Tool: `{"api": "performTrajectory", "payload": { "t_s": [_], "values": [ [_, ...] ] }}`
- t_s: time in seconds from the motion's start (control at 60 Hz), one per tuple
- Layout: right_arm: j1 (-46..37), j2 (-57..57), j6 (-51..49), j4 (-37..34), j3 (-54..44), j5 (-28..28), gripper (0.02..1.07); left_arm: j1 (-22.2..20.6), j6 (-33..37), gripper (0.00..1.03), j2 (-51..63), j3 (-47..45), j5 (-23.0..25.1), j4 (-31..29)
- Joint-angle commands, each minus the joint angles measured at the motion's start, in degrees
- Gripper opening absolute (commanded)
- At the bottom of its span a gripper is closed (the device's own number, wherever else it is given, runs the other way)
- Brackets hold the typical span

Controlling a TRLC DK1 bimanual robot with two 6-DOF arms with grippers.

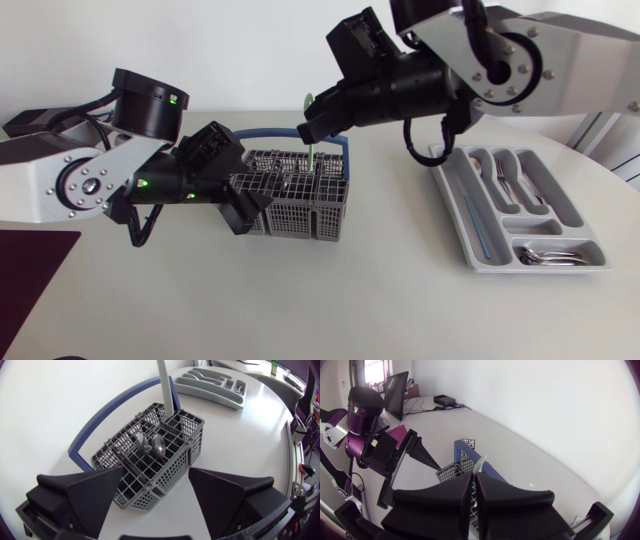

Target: Transfer all utensils from the basket to the drawer tray.

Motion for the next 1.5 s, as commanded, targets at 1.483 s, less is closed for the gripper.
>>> {"api": "performTrajectory", "payload": {
  "t_s": [1.483],
  "values": [
    [-68.18, -8.35, -73.15, 5.91, -41.19, 0.86, 0.24, -3.55, -0.32, 0.93, -0.49, 1.49, -2.6, -3.89]
  ]
}}
